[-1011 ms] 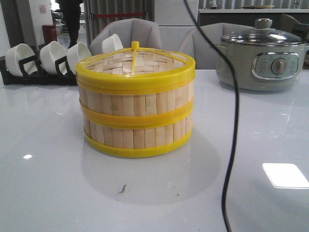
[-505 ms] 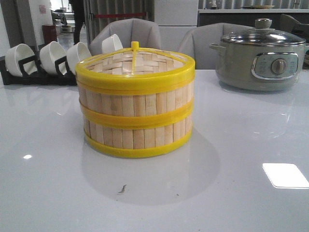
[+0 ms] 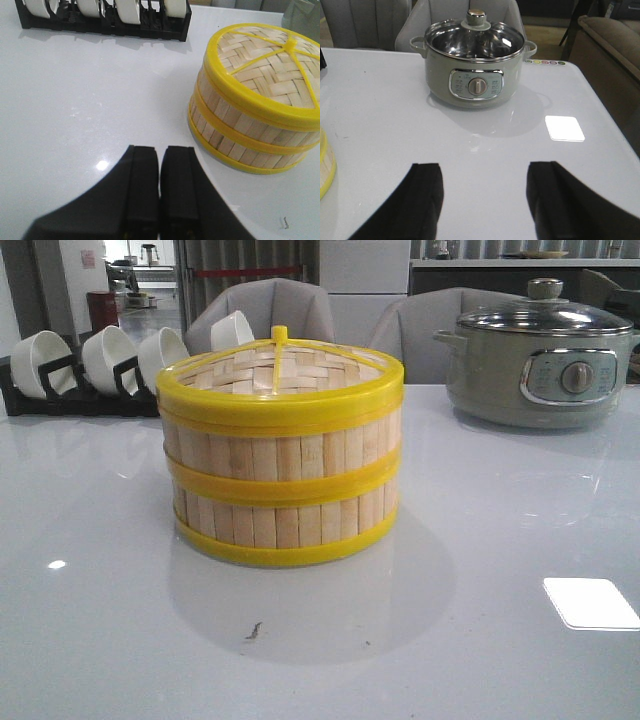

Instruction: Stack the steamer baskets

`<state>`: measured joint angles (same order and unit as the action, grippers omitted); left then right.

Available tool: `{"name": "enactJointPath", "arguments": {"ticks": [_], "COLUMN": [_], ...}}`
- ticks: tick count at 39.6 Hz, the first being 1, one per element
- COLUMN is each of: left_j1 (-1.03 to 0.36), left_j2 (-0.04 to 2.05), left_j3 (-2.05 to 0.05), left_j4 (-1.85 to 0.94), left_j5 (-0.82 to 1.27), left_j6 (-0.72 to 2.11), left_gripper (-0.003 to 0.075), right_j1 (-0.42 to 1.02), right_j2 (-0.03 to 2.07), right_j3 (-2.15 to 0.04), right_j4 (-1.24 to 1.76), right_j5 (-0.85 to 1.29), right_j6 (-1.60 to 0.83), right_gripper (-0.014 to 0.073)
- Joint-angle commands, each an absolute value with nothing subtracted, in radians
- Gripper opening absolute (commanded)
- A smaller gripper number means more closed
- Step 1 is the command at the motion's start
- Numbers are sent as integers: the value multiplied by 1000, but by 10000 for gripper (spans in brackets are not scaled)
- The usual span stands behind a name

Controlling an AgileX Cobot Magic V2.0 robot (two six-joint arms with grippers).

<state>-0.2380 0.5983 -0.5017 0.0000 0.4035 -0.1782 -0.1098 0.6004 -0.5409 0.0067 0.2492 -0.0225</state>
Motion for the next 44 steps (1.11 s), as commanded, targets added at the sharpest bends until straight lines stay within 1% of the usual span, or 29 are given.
{"name": "enactJointPath", "arguments": {"ticks": [1, 11, 17, 24, 31, 33, 35, 37, 41, 42, 43, 44], "left_j1": [-237, -237, -237, -237, -237, -237, -237, -237, -237, -237, -237, -237], "left_j2": [598, 598, 598, 598, 598, 598, 598, 598, 598, 598, 598, 598], "left_j3": [-529, -529, -529, -529, -529, -529, -529, -529, -529, -529, -529, -529], "left_j4": [0, 0, 0, 0, 0, 0, 0, 0, 0, 0, 0, 0], "left_j5": [320, 320, 320, 320, 320, 320, 320, 320, 320, 320, 320, 320], "left_j6": [-184, -184, -184, -184, -184, -184, -184, -184, -184, -184, -184, -184], "left_gripper": [86, 86, 86, 86, 86, 86, 86, 86, 86, 86, 86, 86], "right_j1": [-120, -124, -124, -124, -124, -124, -124, -124, -124, -124, -124, -124], "right_j2": [536, 372, 308, 269, 263, 263, 263, 263, 263, 263, 263, 263], "right_j3": [-501, -348, -281, -234, -234, -234, -234, -234, -234, -234, -234, -234], "right_j4": [0, 0, 0, 0, 0, 0, 0, 0, 0, 0, 0, 0], "right_j5": [125, 116, 111, 29, 22, 22, 22, 22, 37, 38, 38, 38], "right_j6": [-21, -21, -21, -21, -21, -21, -21, -21, -21, -21, -21, -21], "right_gripper": [487, 487, 487, 487, 486, 473, 426, 343, 68, 36, 69, 79]}}
